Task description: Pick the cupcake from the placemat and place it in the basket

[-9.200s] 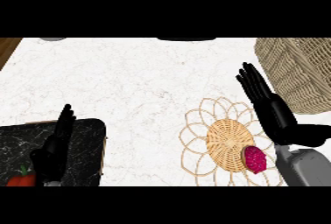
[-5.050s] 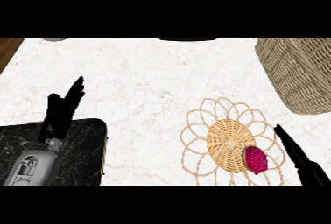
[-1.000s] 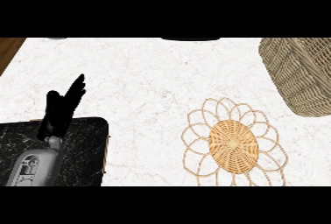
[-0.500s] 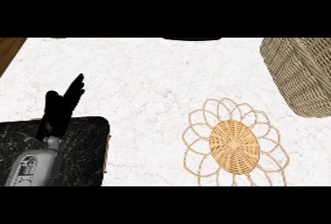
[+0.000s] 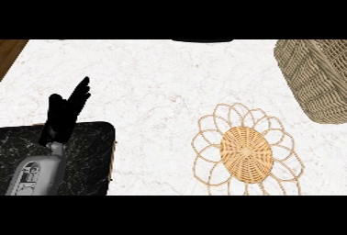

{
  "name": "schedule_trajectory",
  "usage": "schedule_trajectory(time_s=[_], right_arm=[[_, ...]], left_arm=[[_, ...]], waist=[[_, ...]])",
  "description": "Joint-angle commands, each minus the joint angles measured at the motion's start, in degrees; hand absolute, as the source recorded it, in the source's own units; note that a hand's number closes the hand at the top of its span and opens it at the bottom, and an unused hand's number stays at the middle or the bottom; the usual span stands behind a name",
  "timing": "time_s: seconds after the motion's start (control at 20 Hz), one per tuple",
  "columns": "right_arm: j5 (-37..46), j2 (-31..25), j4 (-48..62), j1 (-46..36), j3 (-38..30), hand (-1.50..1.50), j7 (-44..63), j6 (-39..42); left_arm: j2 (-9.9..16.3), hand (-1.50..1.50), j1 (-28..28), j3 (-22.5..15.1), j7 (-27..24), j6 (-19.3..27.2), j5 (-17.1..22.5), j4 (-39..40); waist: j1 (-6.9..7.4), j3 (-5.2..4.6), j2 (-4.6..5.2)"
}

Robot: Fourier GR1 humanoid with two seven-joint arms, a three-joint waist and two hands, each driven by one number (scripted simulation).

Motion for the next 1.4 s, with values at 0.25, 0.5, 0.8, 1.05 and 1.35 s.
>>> schedule_trajectory(time_s=[0.25,0.5,0.8,1.05,1.35], right_arm=[[1.2,-0.5,10.0,2.9,-0.6,1.50,-8.8,-6.5],[-3.0,0.9,15.7,2.8,-5.7,1.50,-6.4,-6.5],[-7.0,2.1,19.0,5.2,-10.2,-1.50,-11.1,-12.2],[-10.5,0.7,18.0,4.7,-14.0,-1.50,-14.1,-16.3],[-14.6,-1.9,16.6,6.9,-19.0,-1.50,-15.8,-24.6]], left_arm=[[-0.2,0.00,2.0,0.1,-1.9,0.3,-0.7,-0.5],[-0.6,0.00,1.8,0.1,-2.7,-0.4,-0.2,1.2],[-0.1,0.00,-1.8,0.6,-1.7,0.0,-0.7,1.1],[-0.8,0.00,-1.2,-0.2,-1.2,0.3,-1.3,0.6],[-1.4,0.00,0.6,-0.6,-2.5,0.4,-1.5,0.8]], waist=[[0.23,0.01,0.03],[0.63,0.04,0.22],[1.12,0.12,0.59],[1.09,0.13,0.37],[0.56,0.10,0.18]])
